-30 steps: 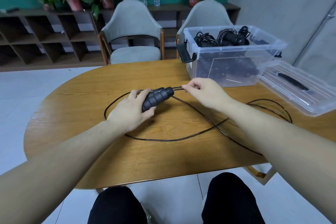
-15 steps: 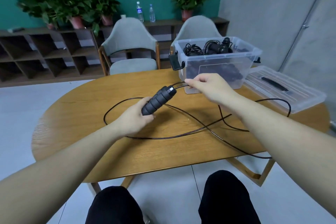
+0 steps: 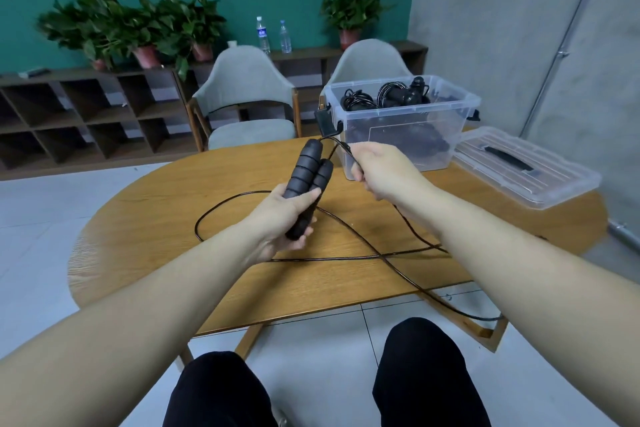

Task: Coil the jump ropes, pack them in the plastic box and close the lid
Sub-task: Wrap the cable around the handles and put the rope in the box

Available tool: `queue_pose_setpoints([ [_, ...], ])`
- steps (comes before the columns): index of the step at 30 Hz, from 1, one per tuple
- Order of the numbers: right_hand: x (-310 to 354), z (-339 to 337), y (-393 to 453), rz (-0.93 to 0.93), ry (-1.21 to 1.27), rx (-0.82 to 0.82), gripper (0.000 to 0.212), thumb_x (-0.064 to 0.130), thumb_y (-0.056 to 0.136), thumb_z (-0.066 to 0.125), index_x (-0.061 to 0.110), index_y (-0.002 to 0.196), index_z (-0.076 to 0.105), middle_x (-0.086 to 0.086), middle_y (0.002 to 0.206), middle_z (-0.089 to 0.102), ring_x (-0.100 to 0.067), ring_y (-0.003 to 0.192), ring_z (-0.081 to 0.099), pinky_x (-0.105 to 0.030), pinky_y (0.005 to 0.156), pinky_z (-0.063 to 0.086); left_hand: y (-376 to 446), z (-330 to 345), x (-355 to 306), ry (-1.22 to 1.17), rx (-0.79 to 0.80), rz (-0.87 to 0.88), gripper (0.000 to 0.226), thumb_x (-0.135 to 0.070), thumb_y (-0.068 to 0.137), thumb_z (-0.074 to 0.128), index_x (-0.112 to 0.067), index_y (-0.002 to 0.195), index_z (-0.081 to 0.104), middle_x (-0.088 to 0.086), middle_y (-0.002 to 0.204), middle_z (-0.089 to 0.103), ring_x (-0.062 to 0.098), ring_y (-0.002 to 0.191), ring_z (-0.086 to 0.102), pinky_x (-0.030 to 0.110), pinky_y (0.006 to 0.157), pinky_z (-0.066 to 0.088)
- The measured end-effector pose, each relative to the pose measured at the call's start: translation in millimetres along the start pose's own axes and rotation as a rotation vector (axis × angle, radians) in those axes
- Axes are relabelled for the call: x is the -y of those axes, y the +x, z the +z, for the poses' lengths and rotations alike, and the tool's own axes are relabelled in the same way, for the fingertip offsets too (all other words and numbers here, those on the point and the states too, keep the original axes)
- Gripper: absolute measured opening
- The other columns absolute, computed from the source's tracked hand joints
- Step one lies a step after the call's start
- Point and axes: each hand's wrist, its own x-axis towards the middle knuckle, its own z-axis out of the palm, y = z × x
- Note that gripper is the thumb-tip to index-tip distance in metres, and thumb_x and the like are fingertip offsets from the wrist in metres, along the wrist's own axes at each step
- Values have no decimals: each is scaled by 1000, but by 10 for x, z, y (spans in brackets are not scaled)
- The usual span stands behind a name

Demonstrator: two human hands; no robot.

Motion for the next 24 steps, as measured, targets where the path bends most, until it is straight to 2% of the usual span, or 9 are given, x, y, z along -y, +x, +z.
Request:
queue_pose_setpoints([
  [2,21,84,-66,-97,-140,-8,37,29,106,31,31,92,66,13,67,55,-8,66,50,-27,62,41,-21,102,-79,-147,12,-68,44,-50,87,73,-24,115,51,10,85,56,17,55,52,23,51,46],
  [4,-2,198,-152,-176,-247,-18,38,32,107,31,31,133,59,12,91,64,-12,87,56,-28,82,49,-23,168,-160,-254,37,-101,55,-61,78,74,-21,109,52,8,81,55,16,55,50,21,49,46],
  [6,-59,311,-238,-226,-351,-30,44,35,107,30,36,150,41,1,111,70,-22,98,63,-37,89,52,-27,216,-225,-319,76,-125,67,-67,67,76,-20,111,56,5,80,58,14,58,52,21,49,48],
  [10,-106,475,-386,-289,-400,25,43,34,106,31,37,148,38,-5,101,71,-27,87,65,-42,75,53,-11,270,-194,-348,80,-119,64,-69,76,69,-12,105,67,7,90,73,21,87,70,38,88,59],
  [12,-96,517,-441,-337,-412,42,33,30,106,33,31,135,50,-4,93,69,-27,82,65,-41,68,52,-32,281,-166,-388,97,-101,48,-58,84,71,-14,101,67,8,83,74,24,81,73,44,84,60],
  [15,-114,541,-460,-338,-481,39,40,31,106,35,38,144,43,-5,105,72,-31,89,65,-41,73,53,-50,284,-159,-462,85,-70,28,-45,92,67,-18,92,62,2,67,69,19,61,70,35,65,57],
  [18,-136,522,-481,-315,-309,54,43,34,105,39,47,146,41,5,124,69,-20,106,64,-38,89,53,-20,259,-234,-520,-1,-52,28,-45,93,65,-18,97,62,3,72,67,18,68,66,39,74,58],
  [21,-289,476,-524,-302,-152,98,31,36,105,42,42,134,52,25,84,67,-1,74,61,-28,68,48,51,92,-373,-559,-42,-66,33,-45,92,66,-13,99,61,5,80,60,18,70,58,40,83,58],
  [24,-471,396,-529,-262,-167,133,10,41,104,43,38,109,52,13,57,51,-7,53,45,-33,55,36,103,-88,-399,-518,-13,-49,33,-41,90,70,-10,98,60,7,83,61,18,63,57,28,58,51],
])
